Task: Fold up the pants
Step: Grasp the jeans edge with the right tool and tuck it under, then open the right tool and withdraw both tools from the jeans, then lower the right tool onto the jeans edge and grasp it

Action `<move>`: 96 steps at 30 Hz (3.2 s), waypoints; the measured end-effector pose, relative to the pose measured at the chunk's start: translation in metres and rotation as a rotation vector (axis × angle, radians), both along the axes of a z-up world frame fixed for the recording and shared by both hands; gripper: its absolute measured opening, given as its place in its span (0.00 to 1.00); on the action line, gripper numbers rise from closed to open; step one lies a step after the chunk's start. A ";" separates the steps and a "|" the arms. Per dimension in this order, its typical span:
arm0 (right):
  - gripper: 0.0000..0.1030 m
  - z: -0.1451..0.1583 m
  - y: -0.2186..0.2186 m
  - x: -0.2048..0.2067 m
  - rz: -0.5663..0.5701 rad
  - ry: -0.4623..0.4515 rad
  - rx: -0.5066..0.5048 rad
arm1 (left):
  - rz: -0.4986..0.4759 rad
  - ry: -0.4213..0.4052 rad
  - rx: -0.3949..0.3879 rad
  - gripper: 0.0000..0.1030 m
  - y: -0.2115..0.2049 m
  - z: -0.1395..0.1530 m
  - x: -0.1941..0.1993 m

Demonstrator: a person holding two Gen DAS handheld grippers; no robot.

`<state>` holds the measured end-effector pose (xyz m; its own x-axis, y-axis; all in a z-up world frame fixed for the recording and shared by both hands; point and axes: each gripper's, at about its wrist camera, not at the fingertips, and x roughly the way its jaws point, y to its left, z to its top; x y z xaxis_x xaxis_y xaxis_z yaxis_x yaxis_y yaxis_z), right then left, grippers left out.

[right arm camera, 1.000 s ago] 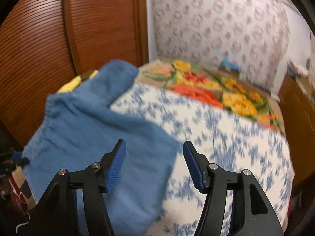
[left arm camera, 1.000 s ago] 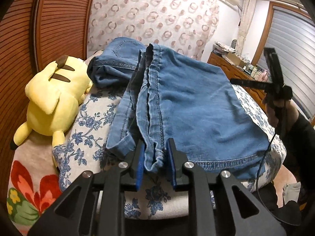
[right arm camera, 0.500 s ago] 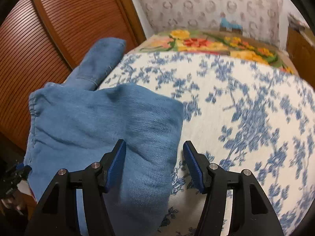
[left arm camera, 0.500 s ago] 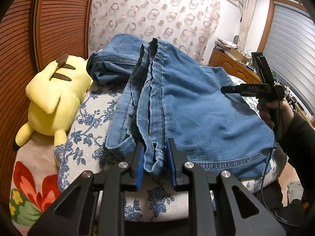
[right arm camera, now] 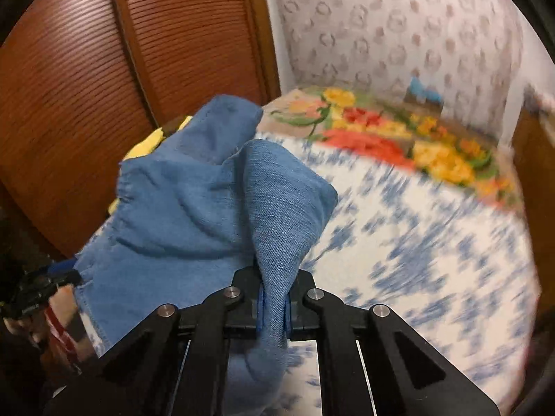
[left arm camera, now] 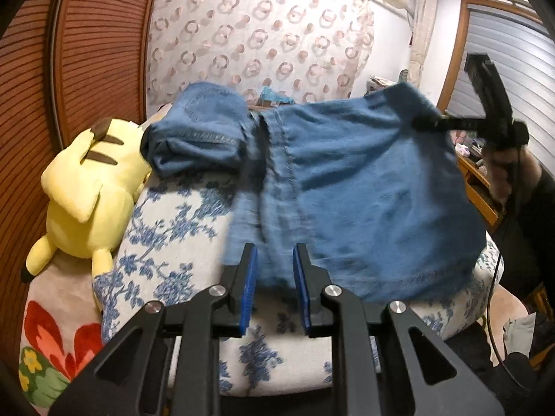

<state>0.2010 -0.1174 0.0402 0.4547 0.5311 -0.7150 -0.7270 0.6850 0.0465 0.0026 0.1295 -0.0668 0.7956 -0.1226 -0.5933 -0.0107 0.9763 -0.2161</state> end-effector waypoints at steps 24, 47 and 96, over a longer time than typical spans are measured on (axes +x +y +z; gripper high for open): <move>0.26 -0.031 -0.166 -0.005 -0.288 0.039 -0.061 | -0.201 -0.001 0.040 0.20 -0.092 0.017 0.067; 0.03 -0.089 -0.197 -0.080 -0.309 0.109 0.050 | -0.207 0.084 0.138 0.40 -0.138 -0.010 0.104; 0.53 -0.107 -0.181 -0.038 -0.392 0.102 0.075 | -0.364 0.037 0.183 0.41 -0.221 0.020 0.126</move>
